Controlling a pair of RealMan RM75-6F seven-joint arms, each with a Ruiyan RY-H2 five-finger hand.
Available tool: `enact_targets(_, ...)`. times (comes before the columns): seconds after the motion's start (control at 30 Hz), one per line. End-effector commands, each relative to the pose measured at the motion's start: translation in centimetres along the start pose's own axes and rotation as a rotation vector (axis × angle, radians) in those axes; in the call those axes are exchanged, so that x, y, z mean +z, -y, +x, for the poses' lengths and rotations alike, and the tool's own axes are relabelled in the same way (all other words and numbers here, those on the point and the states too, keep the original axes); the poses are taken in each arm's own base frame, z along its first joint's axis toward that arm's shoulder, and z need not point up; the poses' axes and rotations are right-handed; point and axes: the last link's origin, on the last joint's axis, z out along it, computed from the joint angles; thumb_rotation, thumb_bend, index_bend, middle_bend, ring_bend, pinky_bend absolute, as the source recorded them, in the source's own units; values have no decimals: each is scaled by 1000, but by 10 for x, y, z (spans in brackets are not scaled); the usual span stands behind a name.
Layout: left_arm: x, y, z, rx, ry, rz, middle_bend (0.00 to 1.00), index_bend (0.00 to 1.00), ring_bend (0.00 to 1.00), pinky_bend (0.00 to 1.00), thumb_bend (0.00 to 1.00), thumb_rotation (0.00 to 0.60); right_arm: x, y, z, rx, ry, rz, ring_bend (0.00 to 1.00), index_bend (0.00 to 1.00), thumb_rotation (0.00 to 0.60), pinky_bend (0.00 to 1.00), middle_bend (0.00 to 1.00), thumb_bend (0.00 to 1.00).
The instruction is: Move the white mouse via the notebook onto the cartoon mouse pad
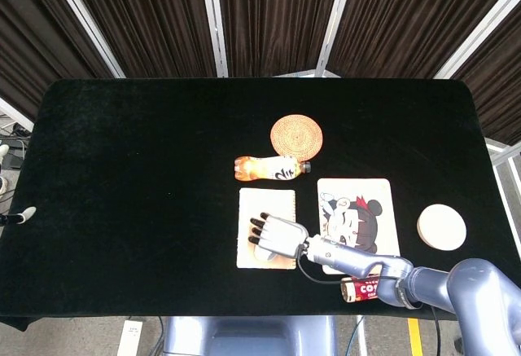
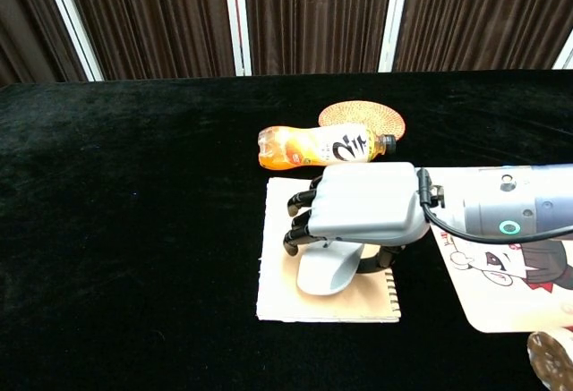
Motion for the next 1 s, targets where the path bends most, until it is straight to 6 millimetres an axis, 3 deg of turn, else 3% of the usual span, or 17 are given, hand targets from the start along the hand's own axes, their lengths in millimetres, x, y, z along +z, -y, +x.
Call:
enact_targets(0.03, 0, 0, 0, -1, -1, 1, 0, 0, 0, 0, 0, 600, -1, 1, 2, 14, -30, 10, 311, 370, 600, 523, 457, 464)
enact_targets(0.13, 0, 1, 0, -2, -1, 3, 0, 0, 0, 0, 0, 600, -3, -1, 4, 16, -63, 25, 367, 424, 600, 580, 515, 533)
enact_targets(0.33, 1, 1, 0, 0, 3, 4, 0, 0, 0, 0, 0, 600, -11, -13, 14, 5, -108, 29, 371, 430, 600, 583, 520, 549)
enact_targets(0.53, 1, 2, -1, 2, 5, 8, 0, 0, 0, 0, 0, 600, -39, -46, 24, -32, -106, -8, 370, 430, 600, 571, 520, 544)
enact_targets(0.67, 1, 1, -3, 10, 9, 5, 0, 0, 0, 0, 0, 600, -86, -81, -1, -83, -4, -72, 371, 430, 600, 562, 520, 541)
enact_targets(0.73, 0, 0, -3, 12, 9, 4, 0, 0, 0, 0, 0, 600, -100, -88, -11, -106, 20, -69, 370, 430, 600, 561, 519, 537)
enact_targets(0.87, -1, -4, -5, 20, 10, -3, 0, 0, 0, 0, 0, 600, -129, -95, -38, -164, 91, -37, 370, 430, 600, 559, 520, 521)
enact_targets(1.0, -2, -7, -6, 30, 7, -8, 0, 0, 0, 0, 0, 600, -143, -93, -54, -157, 107, -21, 370, 430, 600, 539, 520, 506)
